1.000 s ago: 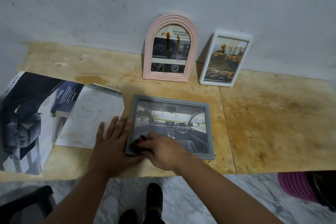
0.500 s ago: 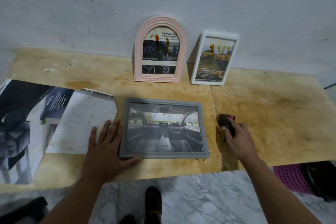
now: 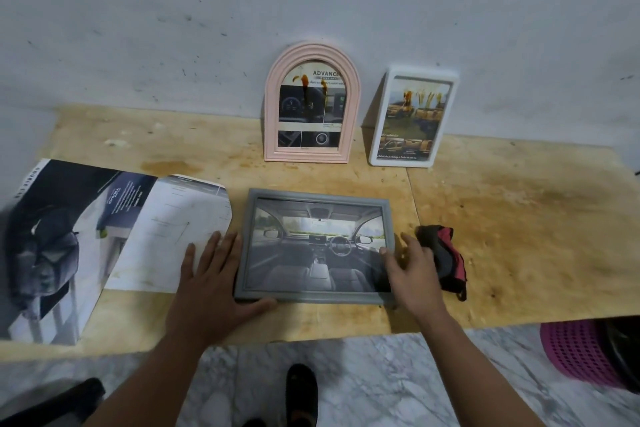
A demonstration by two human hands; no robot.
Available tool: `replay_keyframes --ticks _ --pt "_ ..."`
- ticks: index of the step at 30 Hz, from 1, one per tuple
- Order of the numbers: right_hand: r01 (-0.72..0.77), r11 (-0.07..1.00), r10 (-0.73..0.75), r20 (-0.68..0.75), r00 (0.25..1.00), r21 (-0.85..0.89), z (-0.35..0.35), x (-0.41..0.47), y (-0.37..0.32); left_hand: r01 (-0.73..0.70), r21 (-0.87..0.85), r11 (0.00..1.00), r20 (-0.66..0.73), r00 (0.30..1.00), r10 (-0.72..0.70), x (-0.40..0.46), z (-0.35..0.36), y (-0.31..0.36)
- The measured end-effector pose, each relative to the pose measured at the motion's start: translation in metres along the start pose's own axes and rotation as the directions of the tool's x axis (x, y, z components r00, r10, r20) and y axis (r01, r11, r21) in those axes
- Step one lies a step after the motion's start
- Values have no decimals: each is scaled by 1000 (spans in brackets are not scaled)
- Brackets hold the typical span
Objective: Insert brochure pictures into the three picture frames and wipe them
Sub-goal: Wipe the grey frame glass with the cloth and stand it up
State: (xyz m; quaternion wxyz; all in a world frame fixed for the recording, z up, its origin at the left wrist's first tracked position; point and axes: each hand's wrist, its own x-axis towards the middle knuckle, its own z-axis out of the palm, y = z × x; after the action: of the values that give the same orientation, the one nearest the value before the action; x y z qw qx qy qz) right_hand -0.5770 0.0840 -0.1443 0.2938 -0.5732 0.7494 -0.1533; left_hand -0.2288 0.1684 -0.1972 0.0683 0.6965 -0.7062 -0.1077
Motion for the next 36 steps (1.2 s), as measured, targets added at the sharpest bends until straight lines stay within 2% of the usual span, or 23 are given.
replay_keyframes --ticks 2,6,10,13,15,17,20,24,29,36 --pt "-98 994 97 19 995 51 13 7 3 -2 5 1000 -5 1000 2 0 1 -1" --pt "-187 966 183 36 982 181 29 24 26 32 -20 999 27 999 -31 2 -1 0" --pt "-274 894 247 120 961 354 17 21 11 153 -155 976 102 985 -138 12 -13 7" --pt "-322 830 261 193 946 454 4 13 -7 236 -191 953 129 968 -214 26 -38 18" --pt "-335 817 257 223 940 469 -10 6 -19 260 -126 957 112 963 -247 32 -53 27" --pt "-339 828 249 248 936 446 -23 2 -21 332 -158 930 157 938 -308 33 -63 36" --pt "-365 844 246 322 914 392 -36 -1 -13 471 -414 779 259 881 -395 24 -70 52" --pt "-420 829 271 392 879 370 -50 -8 -2 590 -546 595 382 807 -450 0 -85 68" --pt "-431 825 248 450 858 367 -55 -21 -11 647 -636 419 381 737 -559 -31 -103 74" --pt "-279 883 69 484 872 377 -41 -15 -75 659 -702 269 327 635 -700 -48 -137 41"
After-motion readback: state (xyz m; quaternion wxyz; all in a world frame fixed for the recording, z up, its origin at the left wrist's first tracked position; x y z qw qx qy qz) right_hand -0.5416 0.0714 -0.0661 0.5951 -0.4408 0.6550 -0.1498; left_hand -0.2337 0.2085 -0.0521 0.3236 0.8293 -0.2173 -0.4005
